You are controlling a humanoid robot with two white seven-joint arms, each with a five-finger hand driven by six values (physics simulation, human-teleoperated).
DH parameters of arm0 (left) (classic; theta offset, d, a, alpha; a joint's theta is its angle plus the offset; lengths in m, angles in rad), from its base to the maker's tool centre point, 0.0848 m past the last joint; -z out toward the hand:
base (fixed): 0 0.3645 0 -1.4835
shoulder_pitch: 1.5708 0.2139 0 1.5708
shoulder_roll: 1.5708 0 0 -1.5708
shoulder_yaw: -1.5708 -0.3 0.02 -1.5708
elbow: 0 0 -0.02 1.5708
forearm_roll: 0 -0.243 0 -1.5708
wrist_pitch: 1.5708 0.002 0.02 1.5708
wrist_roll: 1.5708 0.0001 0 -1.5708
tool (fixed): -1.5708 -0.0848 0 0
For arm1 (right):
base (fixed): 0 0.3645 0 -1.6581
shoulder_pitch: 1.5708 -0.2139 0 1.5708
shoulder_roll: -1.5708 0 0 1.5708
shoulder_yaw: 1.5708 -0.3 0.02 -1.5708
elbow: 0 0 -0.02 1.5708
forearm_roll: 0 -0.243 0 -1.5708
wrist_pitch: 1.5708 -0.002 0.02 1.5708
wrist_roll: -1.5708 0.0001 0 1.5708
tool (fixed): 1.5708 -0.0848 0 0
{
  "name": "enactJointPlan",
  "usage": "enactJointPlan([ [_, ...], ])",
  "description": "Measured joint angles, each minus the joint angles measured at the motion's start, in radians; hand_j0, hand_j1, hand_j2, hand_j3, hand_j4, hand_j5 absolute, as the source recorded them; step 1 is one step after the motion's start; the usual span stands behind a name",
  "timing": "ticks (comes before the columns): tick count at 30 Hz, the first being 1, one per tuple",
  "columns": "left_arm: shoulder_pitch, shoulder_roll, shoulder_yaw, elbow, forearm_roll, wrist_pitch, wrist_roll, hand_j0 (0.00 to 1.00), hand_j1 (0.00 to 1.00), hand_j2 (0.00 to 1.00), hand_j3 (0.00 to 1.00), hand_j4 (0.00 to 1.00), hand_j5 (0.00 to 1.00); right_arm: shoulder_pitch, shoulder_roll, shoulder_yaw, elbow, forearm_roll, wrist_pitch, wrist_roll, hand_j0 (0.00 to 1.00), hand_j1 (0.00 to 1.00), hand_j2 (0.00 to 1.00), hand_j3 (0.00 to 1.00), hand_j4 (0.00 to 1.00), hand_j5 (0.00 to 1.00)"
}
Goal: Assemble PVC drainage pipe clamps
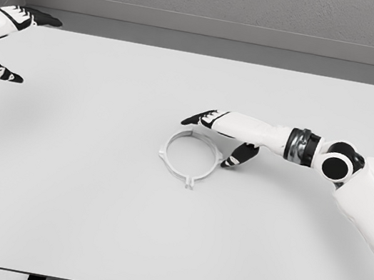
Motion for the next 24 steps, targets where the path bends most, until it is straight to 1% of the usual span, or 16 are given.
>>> enactJointPlan([
  [24,0.0,0.014,0.0,-0.014,0.017,0.0,0.0,1.0,1.0,1.0,1.0,1.0,1.0,0.002,0.014,0.001,0.002,0.0,0.0,0.0,1.0,1.0,1.0,1.0,1.0,1.0],
])
